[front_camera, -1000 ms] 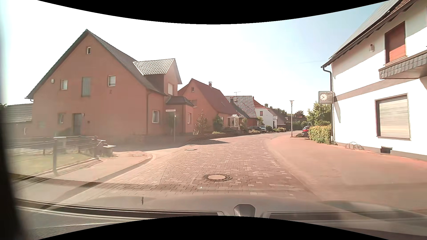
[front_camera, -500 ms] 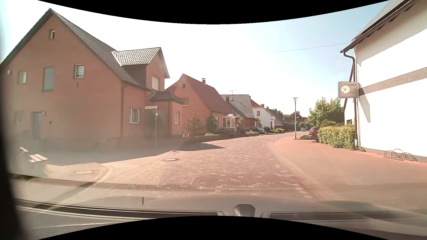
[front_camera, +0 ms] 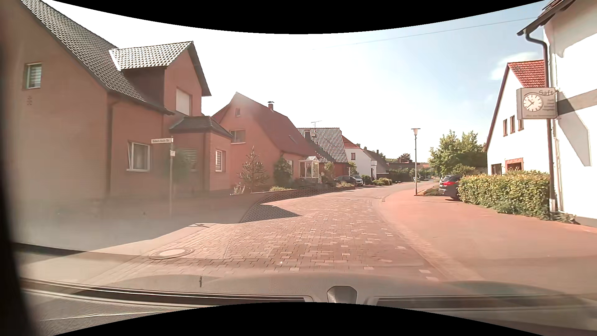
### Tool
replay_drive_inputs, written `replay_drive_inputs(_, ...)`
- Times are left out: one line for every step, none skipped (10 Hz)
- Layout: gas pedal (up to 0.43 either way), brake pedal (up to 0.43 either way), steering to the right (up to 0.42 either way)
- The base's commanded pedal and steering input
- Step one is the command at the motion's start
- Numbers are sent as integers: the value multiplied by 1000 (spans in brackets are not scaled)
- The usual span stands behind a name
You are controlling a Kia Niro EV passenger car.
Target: Follow the waypoints while adhering to traffic rules and regulations
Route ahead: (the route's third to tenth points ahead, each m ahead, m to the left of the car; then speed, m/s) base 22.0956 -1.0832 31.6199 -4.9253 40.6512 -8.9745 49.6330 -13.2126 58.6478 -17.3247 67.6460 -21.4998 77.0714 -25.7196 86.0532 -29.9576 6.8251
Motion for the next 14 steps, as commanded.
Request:
replay_drive_inputs(118, 6, 55)
replay_drive_inputs(110, 6, 55)
replay_drive_inputs(110, 6, 55)
replay_drive_inputs(118, 6, 56)
replay_drive_inputs(118, 6, 60)
replay_drive_inputs(118, 6, 60)
replay_drive_inputs(118, 6, 60)
replay_drive_inputs(118, 6, 59)
replay_drive_inputs(118, 6, 60)
replay_drive_inputs(118, 6, 60)
replay_drive_inputs(118, 6, 60)
replay_drive_inputs(118, 6, 61)
replay_drive_inputs(118, 6, 61)
replay_drive_inputs(118, 6, 61)
